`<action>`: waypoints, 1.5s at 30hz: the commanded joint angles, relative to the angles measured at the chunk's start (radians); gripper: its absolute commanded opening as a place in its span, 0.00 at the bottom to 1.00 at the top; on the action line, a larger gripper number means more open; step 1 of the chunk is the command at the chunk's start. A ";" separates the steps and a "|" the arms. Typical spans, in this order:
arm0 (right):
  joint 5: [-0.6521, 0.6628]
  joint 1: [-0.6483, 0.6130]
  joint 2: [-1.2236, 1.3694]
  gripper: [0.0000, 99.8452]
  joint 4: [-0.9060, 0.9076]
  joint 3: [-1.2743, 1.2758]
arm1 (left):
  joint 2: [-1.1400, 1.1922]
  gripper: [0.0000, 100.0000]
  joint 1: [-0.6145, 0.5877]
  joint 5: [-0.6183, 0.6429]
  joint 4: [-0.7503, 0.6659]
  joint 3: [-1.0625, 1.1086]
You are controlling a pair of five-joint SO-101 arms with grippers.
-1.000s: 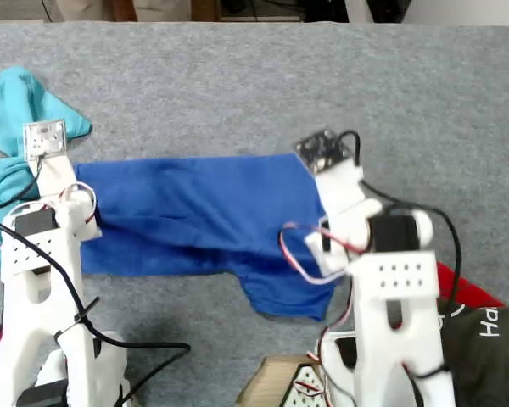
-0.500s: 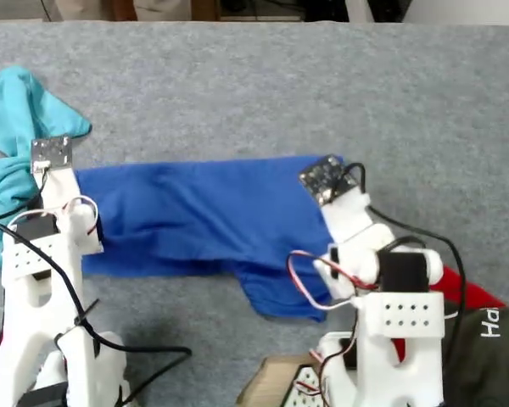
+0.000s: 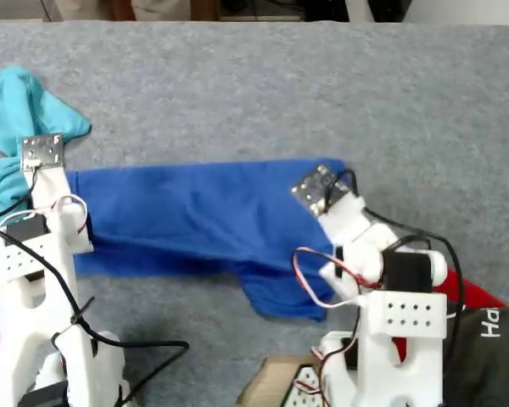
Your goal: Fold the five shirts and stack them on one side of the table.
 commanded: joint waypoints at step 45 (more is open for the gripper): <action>-0.278 -0.302 0.915 0.01 -0.284 -0.358 | 0.812 0.02 0.026 0.376 -0.430 -0.534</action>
